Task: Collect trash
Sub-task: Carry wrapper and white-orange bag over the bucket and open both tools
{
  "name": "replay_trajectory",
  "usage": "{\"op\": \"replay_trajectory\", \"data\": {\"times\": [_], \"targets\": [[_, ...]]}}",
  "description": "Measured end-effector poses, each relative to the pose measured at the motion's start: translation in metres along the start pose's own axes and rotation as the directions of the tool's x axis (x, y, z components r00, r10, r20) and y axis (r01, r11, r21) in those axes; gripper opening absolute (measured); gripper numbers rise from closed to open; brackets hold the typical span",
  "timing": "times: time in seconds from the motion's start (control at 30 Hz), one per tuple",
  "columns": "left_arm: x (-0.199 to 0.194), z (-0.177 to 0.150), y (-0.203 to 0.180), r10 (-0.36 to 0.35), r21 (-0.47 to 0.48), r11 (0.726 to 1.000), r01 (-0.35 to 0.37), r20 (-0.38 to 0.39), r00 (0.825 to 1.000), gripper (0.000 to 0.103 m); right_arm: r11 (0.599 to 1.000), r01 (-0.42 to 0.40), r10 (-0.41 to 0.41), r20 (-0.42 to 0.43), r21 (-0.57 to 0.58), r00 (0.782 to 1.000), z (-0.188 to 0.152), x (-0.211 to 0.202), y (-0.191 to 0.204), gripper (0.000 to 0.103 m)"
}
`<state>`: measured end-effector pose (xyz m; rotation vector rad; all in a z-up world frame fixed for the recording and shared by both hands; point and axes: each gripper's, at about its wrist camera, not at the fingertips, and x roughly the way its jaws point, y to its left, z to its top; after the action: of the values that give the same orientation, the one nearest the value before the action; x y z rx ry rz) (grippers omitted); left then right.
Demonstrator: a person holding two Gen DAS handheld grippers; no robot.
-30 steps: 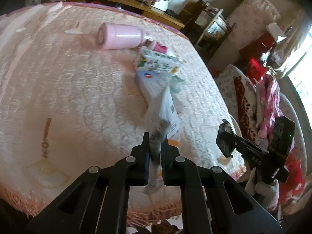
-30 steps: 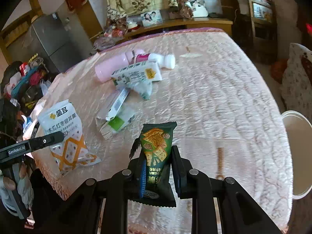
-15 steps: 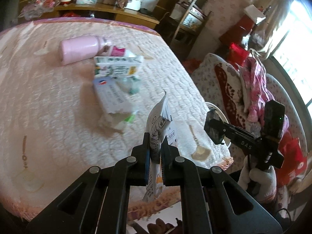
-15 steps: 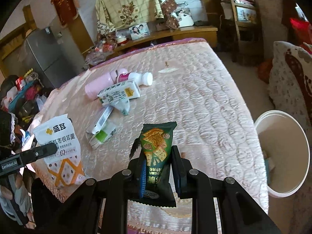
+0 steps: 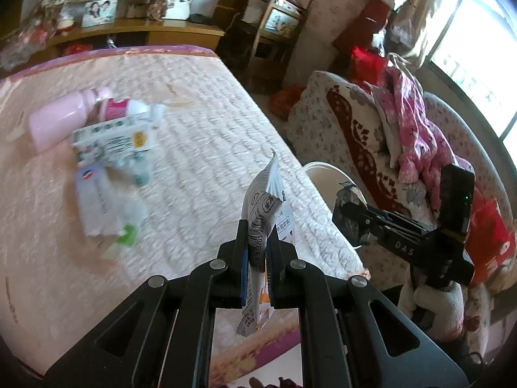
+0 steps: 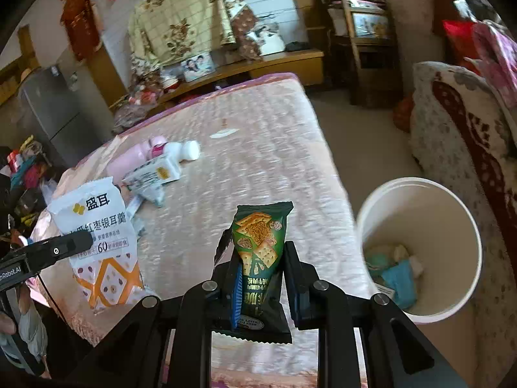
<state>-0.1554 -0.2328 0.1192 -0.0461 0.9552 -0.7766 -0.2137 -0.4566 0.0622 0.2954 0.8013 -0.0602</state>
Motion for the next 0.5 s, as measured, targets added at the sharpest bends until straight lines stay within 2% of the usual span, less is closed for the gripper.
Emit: {"op": "replay_trajectory", "data": {"times": [0.5], "targets": [[0.061,0.031,-0.064,-0.02,0.105,0.994,0.023,-0.031,0.999,0.006,0.989,0.106,-0.106,-0.001,0.1,0.994,-0.003,-0.007,-0.076,0.022]]}}
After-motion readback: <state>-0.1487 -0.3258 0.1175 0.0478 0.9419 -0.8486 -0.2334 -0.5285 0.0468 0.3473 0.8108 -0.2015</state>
